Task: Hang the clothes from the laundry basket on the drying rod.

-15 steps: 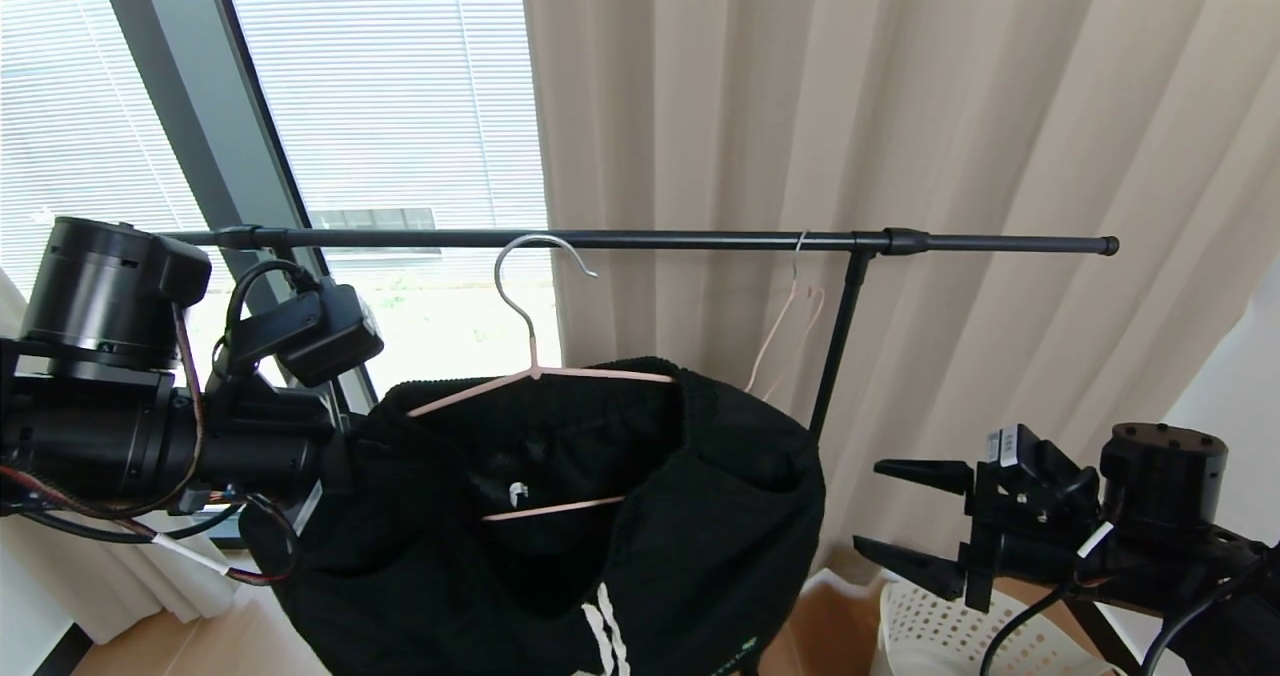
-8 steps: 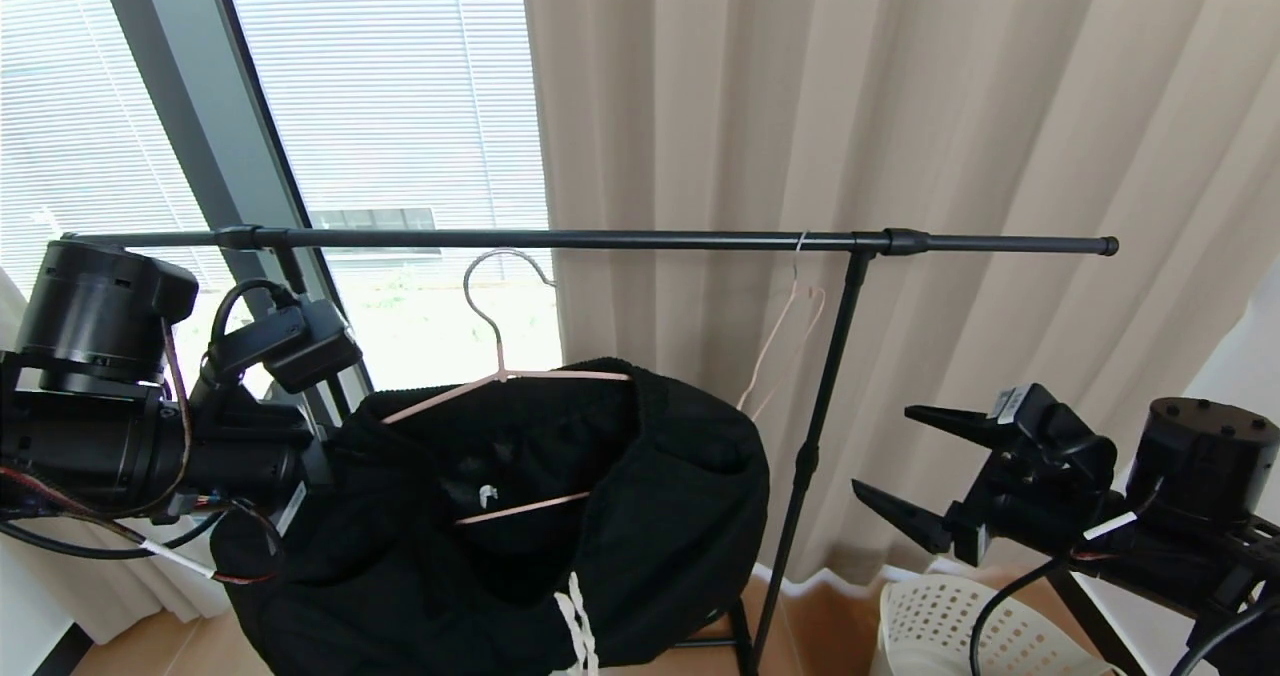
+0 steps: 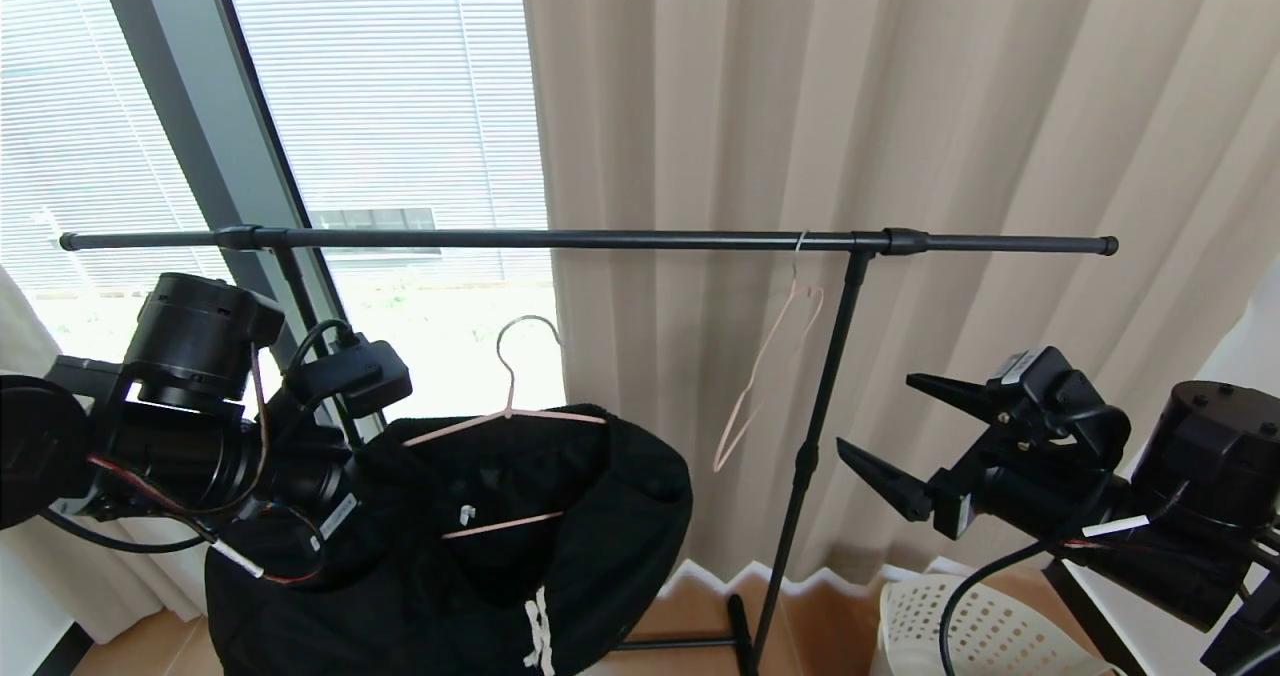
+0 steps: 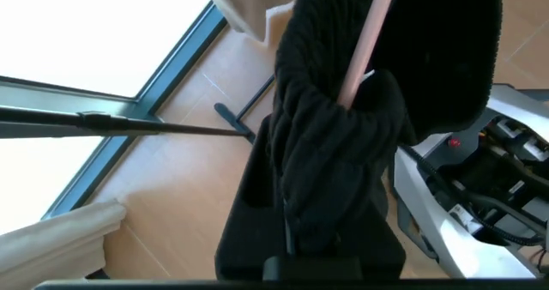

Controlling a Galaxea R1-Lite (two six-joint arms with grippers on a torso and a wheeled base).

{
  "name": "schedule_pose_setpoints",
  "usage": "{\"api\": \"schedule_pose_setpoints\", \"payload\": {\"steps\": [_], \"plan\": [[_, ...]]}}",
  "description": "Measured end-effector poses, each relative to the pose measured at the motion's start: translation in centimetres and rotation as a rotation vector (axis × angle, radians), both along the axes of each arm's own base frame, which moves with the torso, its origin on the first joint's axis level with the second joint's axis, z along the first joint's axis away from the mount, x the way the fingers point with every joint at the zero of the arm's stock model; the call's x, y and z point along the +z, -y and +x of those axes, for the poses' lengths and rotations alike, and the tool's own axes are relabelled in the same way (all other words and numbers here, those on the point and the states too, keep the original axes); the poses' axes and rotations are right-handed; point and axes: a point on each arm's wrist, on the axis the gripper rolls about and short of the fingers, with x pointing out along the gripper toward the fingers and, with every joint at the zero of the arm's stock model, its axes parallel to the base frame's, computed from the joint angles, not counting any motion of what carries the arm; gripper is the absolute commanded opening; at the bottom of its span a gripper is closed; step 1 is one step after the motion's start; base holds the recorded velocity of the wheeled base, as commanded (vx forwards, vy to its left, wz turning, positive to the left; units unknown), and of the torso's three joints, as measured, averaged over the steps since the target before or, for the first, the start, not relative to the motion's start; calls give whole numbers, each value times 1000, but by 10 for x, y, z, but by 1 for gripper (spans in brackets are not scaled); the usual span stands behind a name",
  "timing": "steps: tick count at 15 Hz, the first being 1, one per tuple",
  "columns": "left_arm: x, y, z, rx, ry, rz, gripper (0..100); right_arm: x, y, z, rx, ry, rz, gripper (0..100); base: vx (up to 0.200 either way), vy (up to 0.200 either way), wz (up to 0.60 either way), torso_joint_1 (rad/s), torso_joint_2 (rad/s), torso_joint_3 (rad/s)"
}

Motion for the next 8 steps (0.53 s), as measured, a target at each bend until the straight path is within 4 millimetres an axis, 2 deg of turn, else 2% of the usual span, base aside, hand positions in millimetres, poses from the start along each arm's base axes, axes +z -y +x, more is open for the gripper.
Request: {"api": "schedule_pose_setpoints", "payload": {"steps": [4, 8], "plan": [[-10, 11, 20, 81, 45, 23, 0, 0, 0, -1, 2, -3, -1, 100, 0, 0, 0, 0, 0, 0], [-12, 36, 52, 215, 123, -55, 0, -2, 0, -2, 3, -10, -3, 100, 0, 0, 0, 0, 0, 0]]}}
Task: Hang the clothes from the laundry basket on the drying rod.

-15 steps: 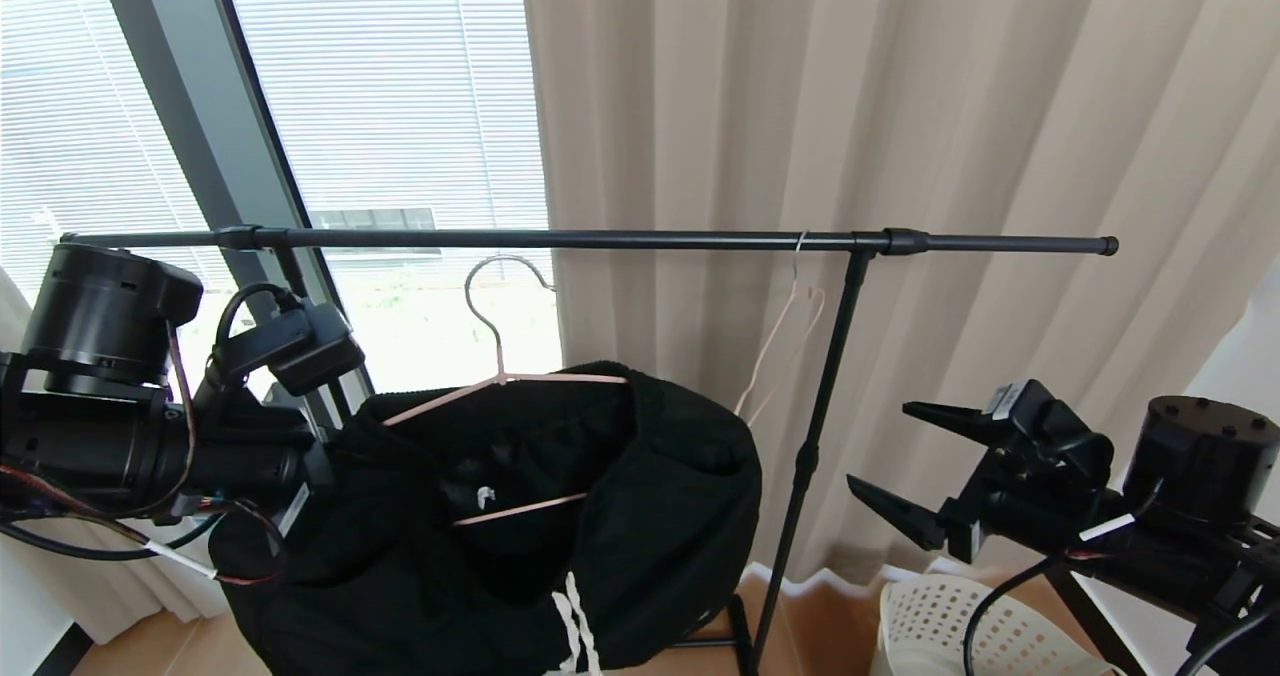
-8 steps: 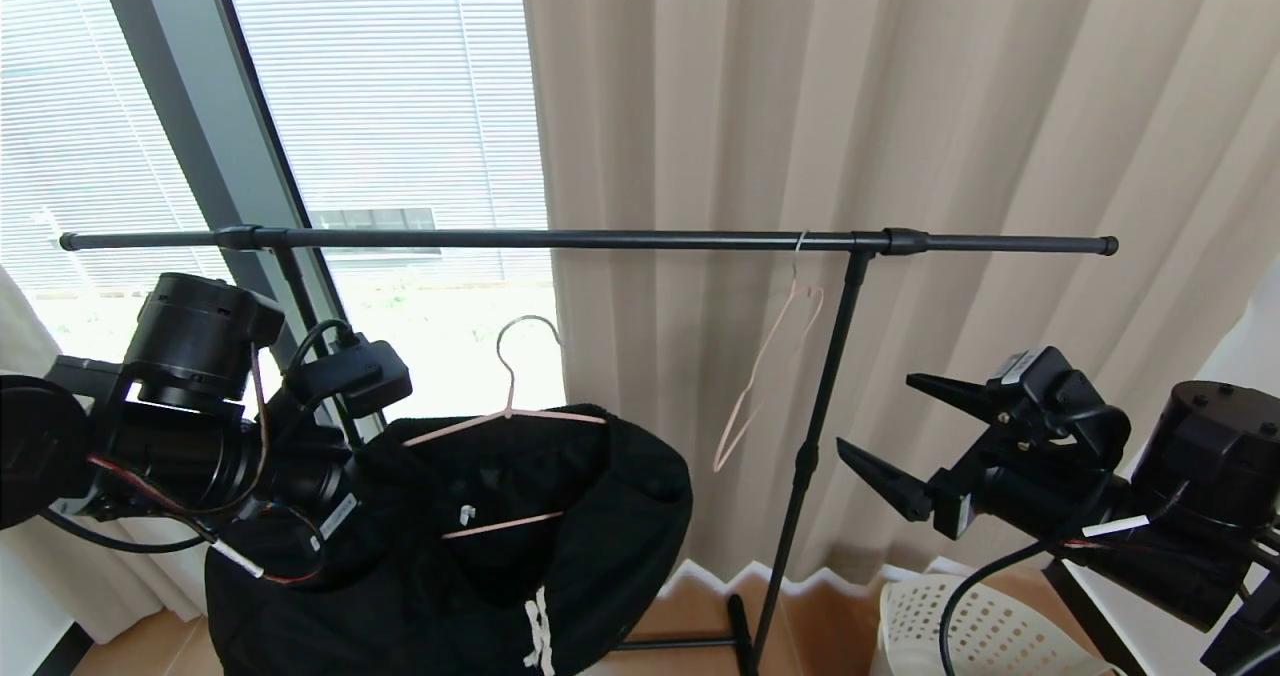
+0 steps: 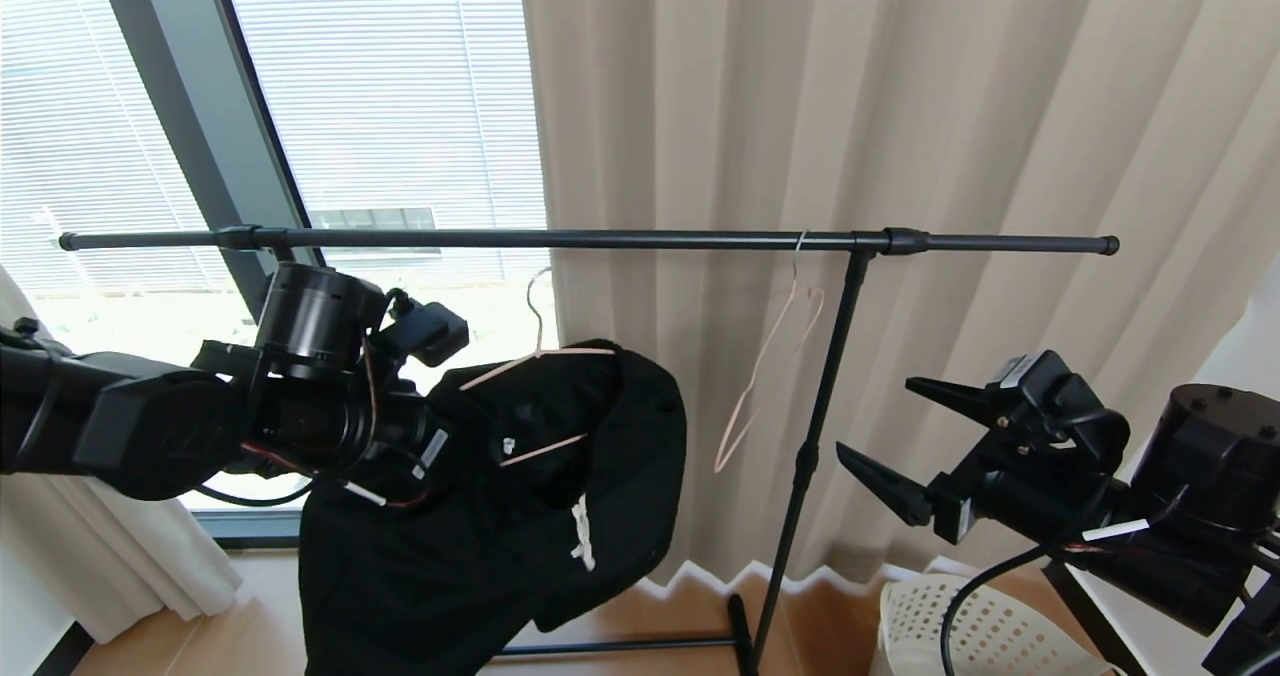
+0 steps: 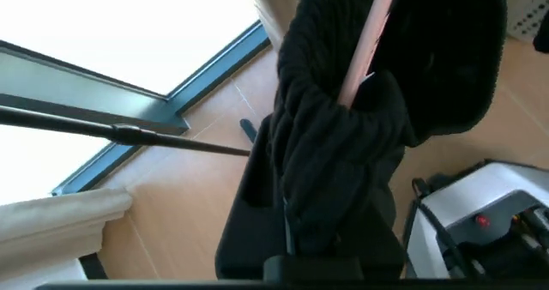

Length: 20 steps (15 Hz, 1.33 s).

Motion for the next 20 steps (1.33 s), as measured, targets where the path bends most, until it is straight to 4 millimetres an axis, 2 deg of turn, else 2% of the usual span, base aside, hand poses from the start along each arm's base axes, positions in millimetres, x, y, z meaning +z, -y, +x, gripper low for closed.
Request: {"api": "schedule_pose_setpoints", "payload": {"steps": [5, 7, 15, 20], "plan": [[20, 18, 31, 72, 60, -131, 0, -1, 0, 1, 0, -3, -1, 100, 0, 0, 0, 0, 0, 0], [22, 22, 43, 94, 70, -165, 0, -2, -1, 2, 1, -6, -2, 100, 0, 0, 0, 0, 0, 0], [2, 43, 91, 191, 36, -310, 0, -3, -1, 1, 2, -11, -3, 100, 0, 0, 0, 0, 0, 0], [-18, 50, 101, 193, 0, -300, 0, -5, -1, 3, 2, -18, -6, 100, 0, 0, 0, 0, 0, 0]]}}
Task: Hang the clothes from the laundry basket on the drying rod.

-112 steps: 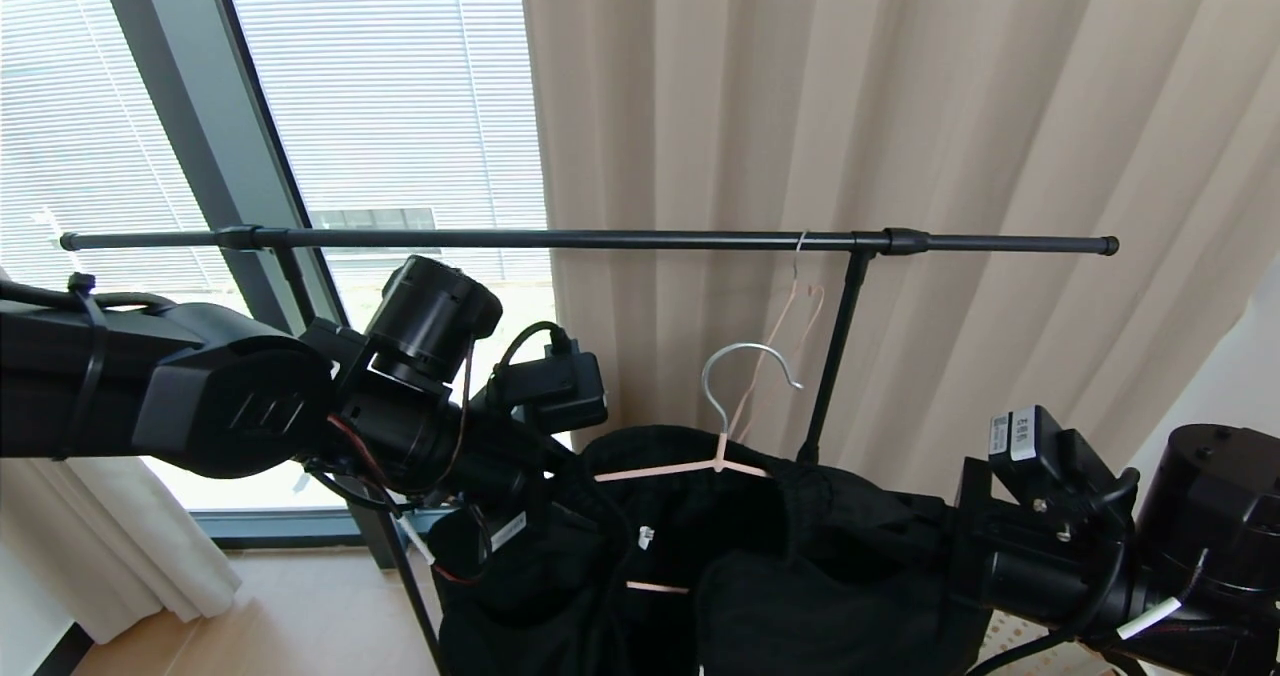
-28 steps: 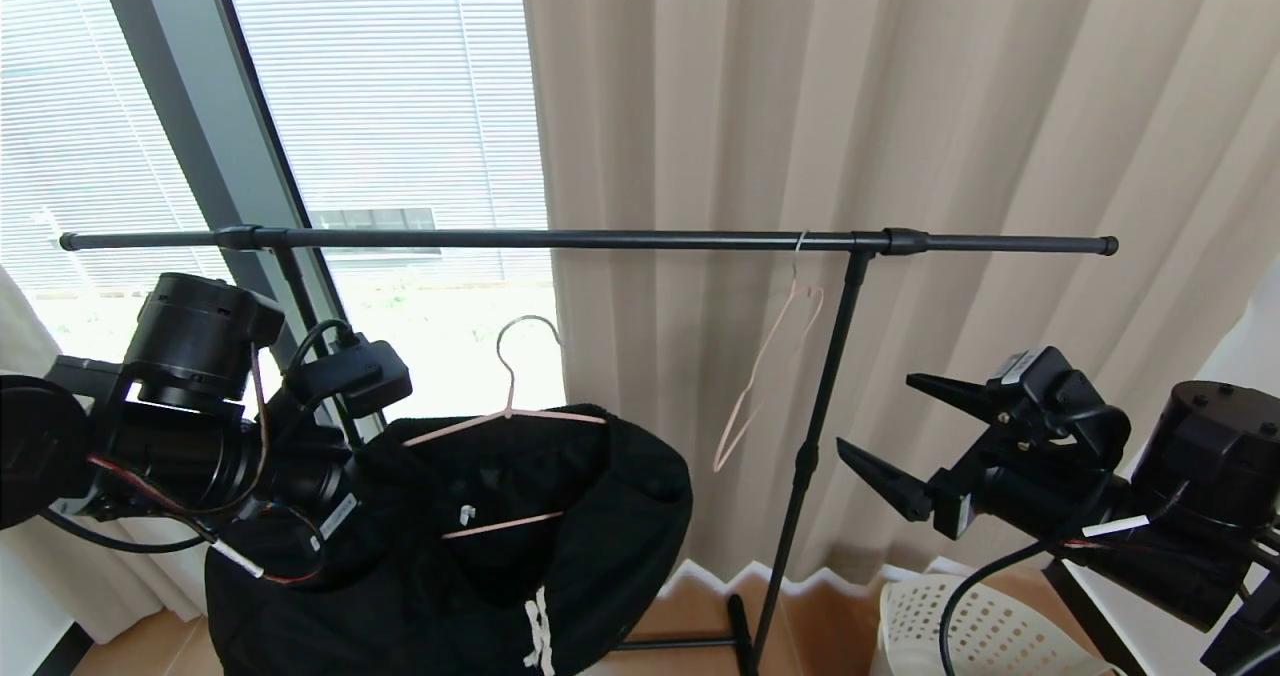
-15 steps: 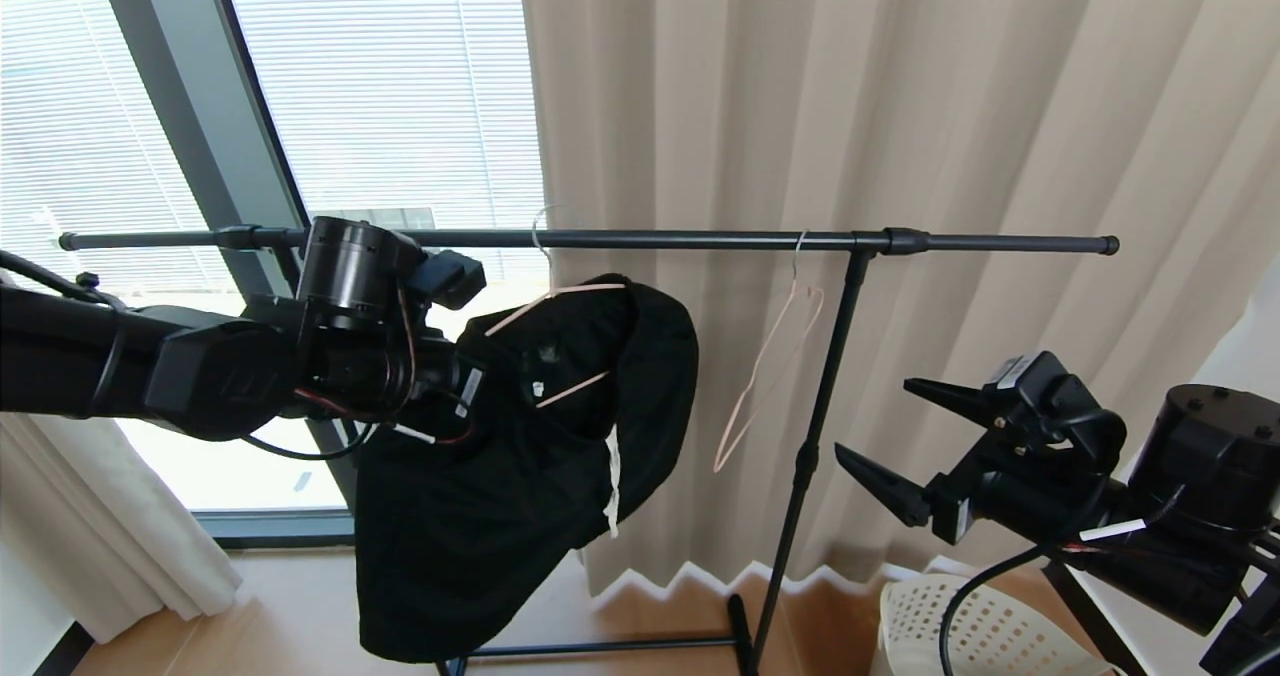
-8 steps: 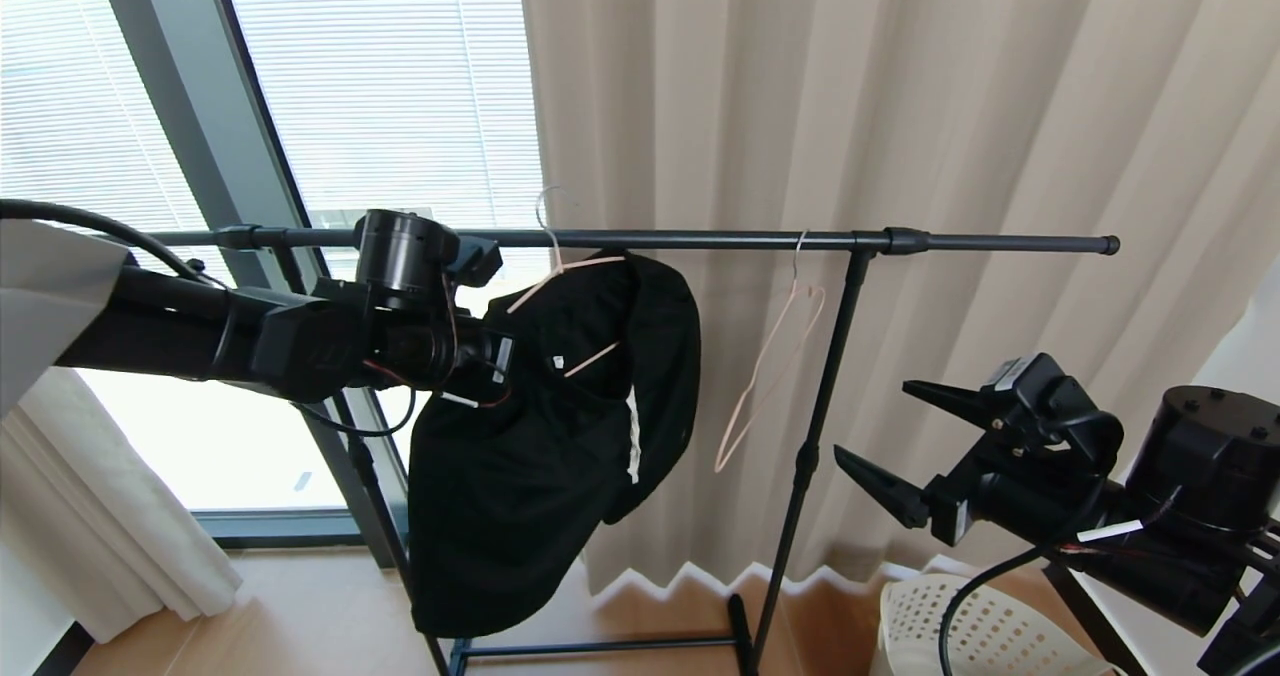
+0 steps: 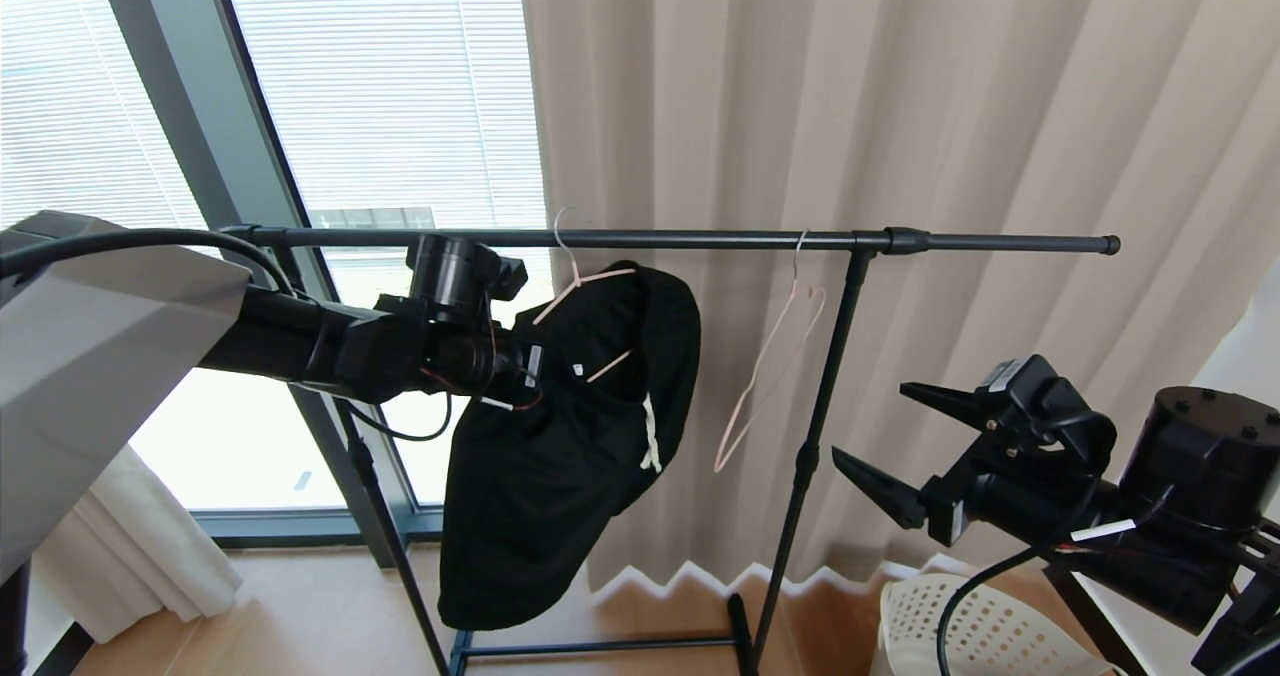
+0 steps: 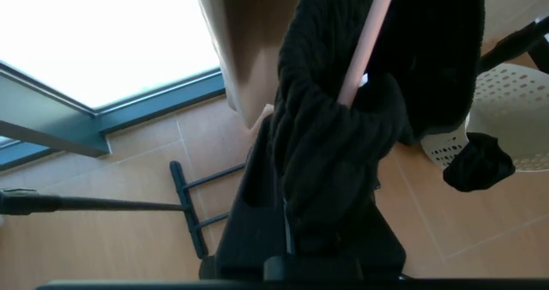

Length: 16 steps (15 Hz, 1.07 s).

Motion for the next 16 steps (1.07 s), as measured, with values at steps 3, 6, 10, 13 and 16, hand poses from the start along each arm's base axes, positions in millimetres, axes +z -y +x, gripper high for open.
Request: {"api": "schedule_pose_setpoints", "payload": {"steps": [3, 6, 10, 13, 16], "plan": [[-7, 1, 2, -2, -14, 5, 0, -2, 0, 0, 0, -8, -3, 100, 0, 0, 0, 0, 0, 0], [-9, 2, 3, -4, -19, 6, 0, -3, 0, 1, 0, -10, -3, 100, 0, 0, 0, 0, 0, 0], [-12, 1, 1, -4, -27, 11, 100, -3, -1, 2, 0, -10, -3, 100, 0, 0, 0, 0, 0, 0], [-8, -1, -6, -7, -33, 14, 100, -1, 0, 3, 1, -2, 4, 100, 0, 0, 0, 0, 0, 0], [8, -11, -34, -16, -34, 14, 100, 7, 2, 0, 5, 18, 38, 100, 0, 0, 0, 0, 0, 0]]}}
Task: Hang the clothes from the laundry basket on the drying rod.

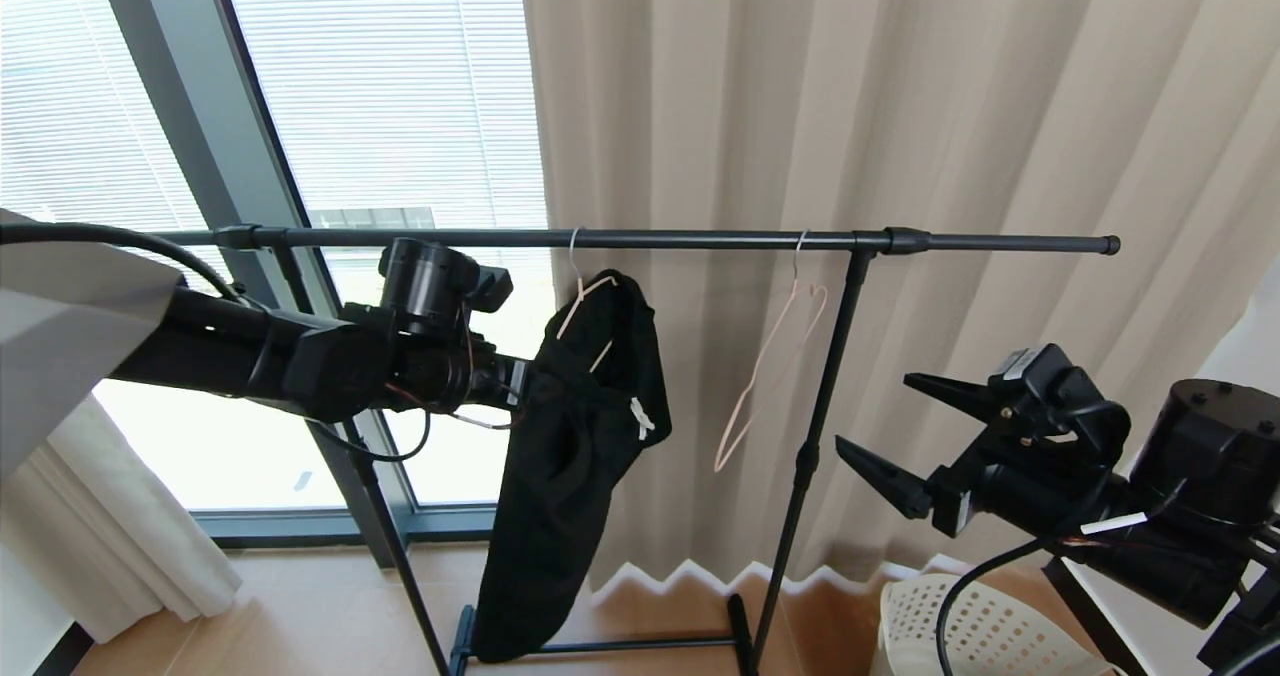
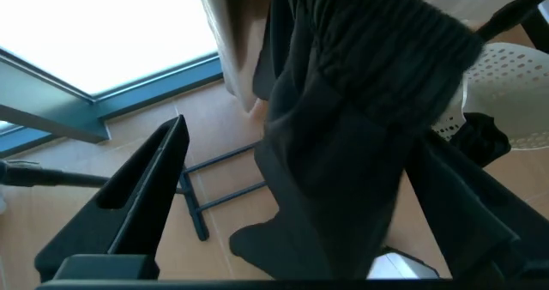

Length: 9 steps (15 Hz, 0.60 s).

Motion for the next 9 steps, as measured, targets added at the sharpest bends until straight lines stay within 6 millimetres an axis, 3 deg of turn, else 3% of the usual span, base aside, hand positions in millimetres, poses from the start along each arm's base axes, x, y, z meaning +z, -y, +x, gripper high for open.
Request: {"api": "schedule_pose_setpoints", "payload": {"steps": [4, 9], "plan": [[31, -12, -55, -24, 32, -14, 100, 26, 5, -20, 65, 64, 87, 100, 0, 0, 0, 0, 0, 0], [62, -31, -132, -64, 105, -49, 100, 51, 15, -57, -11, 143, 117, 100, 0, 0, 0, 0, 0, 0]]}}
